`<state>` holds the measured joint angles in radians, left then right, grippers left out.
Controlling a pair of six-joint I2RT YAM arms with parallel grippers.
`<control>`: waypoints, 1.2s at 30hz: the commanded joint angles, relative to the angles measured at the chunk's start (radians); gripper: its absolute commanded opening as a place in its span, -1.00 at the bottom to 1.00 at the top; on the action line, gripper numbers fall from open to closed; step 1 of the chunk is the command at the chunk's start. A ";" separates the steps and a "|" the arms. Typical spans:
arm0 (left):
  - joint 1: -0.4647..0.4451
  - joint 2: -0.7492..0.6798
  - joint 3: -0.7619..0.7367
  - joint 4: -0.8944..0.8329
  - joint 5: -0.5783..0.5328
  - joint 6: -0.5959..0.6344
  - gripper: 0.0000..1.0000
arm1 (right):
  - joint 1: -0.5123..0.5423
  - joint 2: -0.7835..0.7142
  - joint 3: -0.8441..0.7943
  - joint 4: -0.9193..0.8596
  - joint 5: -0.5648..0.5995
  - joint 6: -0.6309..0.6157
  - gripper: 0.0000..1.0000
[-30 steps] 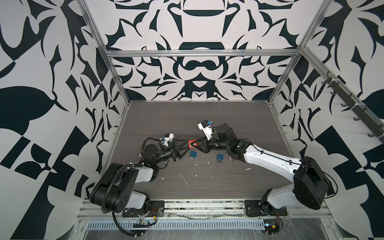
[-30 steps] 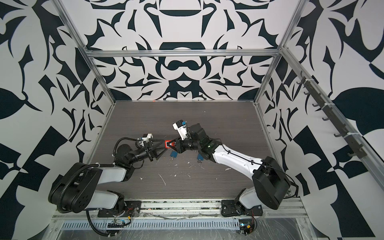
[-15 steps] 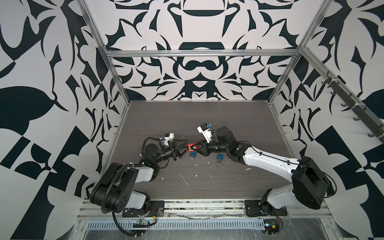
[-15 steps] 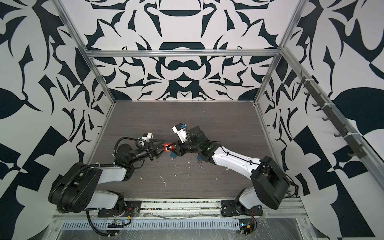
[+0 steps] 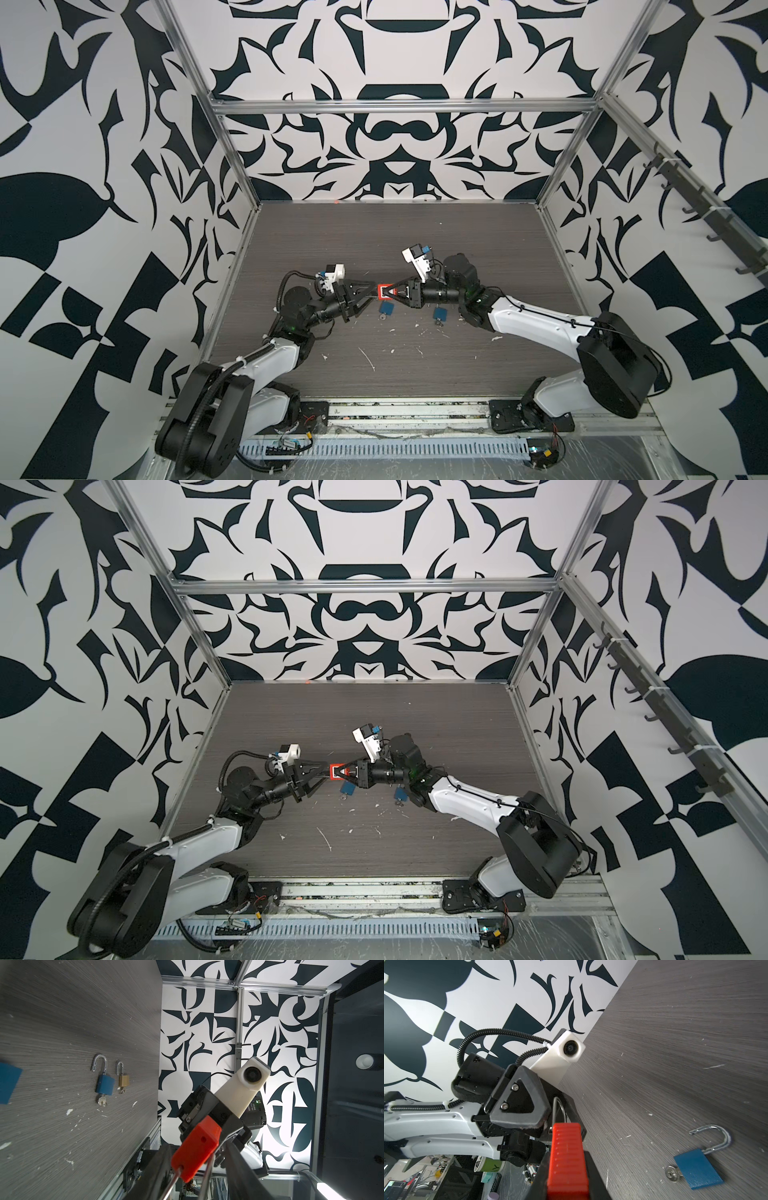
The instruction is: Lock with the key
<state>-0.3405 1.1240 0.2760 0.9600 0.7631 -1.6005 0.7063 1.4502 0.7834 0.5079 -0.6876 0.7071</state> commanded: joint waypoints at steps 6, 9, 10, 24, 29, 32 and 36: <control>0.001 -0.149 0.091 -0.375 -0.010 0.209 -0.32 | -0.021 0.013 -0.009 0.078 -0.013 0.058 -1.00; 0.003 -0.151 0.087 -0.386 -0.013 0.216 -0.37 | -0.025 0.013 -0.014 0.089 -0.022 0.070 -1.00; 0.003 -0.148 0.084 -0.381 -0.013 0.216 -0.40 | -0.029 0.013 -0.020 0.102 -0.027 0.078 -1.00; 0.021 -0.143 0.088 -0.389 -0.008 0.227 -0.64 | -0.039 0.013 -0.041 0.142 -0.080 0.122 -1.00; 0.021 -0.147 0.089 -0.400 -0.012 0.231 -0.84 | -0.040 0.020 -0.045 0.152 -0.094 0.131 -1.00; 0.021 -0.163 0.091 -0.418 -0.020 0.240 -1.00 | -0.044 0.027 -0.050 0.165 -0.101 0.141 -1.00; 0.022 -0.199 0.103 -0.465 -0.025 0.264 -1.00 | -0.048 0.038 -0.048 0.165 -0.107 0.140 -1.00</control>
<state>-0.3218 0.9581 0.3481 0.5316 0.7448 -1.3949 0.6697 1.4788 0.7372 0.6750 -0.8082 0.8444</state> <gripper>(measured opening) 0.090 0.219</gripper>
